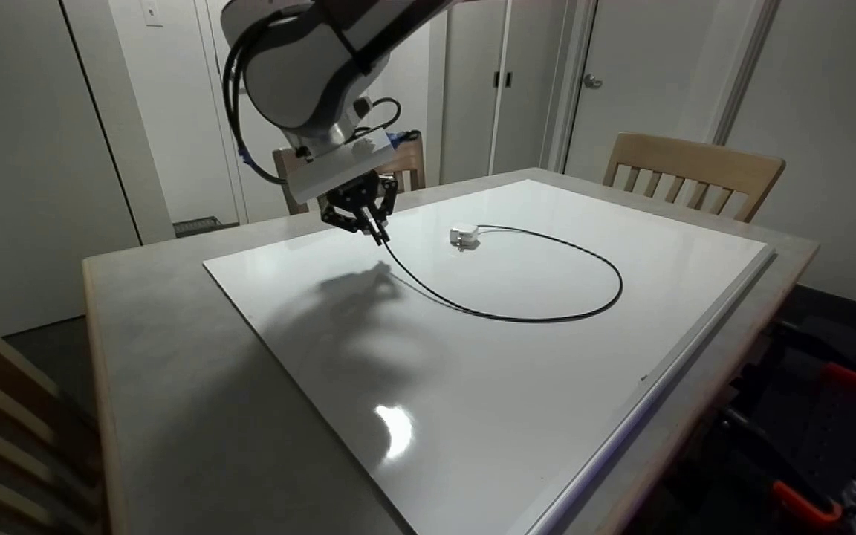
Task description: Coil the phone charger
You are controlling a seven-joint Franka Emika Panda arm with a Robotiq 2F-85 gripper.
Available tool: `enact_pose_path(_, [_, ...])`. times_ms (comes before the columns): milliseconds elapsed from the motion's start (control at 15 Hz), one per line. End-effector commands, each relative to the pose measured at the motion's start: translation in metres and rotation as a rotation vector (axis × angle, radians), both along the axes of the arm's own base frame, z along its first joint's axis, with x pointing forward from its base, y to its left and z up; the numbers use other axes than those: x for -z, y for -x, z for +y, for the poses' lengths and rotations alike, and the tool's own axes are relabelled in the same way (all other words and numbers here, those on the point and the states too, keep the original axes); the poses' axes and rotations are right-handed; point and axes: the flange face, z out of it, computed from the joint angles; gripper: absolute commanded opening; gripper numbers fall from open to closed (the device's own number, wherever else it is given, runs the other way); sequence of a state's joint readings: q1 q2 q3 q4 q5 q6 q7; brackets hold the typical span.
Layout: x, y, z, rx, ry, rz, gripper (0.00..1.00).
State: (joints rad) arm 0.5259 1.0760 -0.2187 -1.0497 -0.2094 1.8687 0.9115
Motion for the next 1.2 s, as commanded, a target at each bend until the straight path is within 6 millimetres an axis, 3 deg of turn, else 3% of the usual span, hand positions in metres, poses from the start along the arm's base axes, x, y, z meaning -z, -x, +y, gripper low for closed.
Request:
enact_pose_path(0, [0.006, -0.006, -0.033, 0.149, -0.043, -0.039, 0.02])
enact_pose_path(333, [0.018, -0.011, -0.075, 0.402, -0.085, -0.138, 0.02])
enact_pose_path(733, [0.021, 0.014, -0.107, 0.694, -0.063, -0.225, 0.02])
enact_pose_path(800, [0.023, -0.007, -0.093, 0.620, -0.059, -0.226, 0.02])
enact_pose_path(867, [0.024, -0.005, -0.095, 0.628, -0.051, -0.230, 0.09])
enact_pose_path(1133, [0.024, -0.005, -0.091, 0.615, -0.051, -0.230, 0.09])
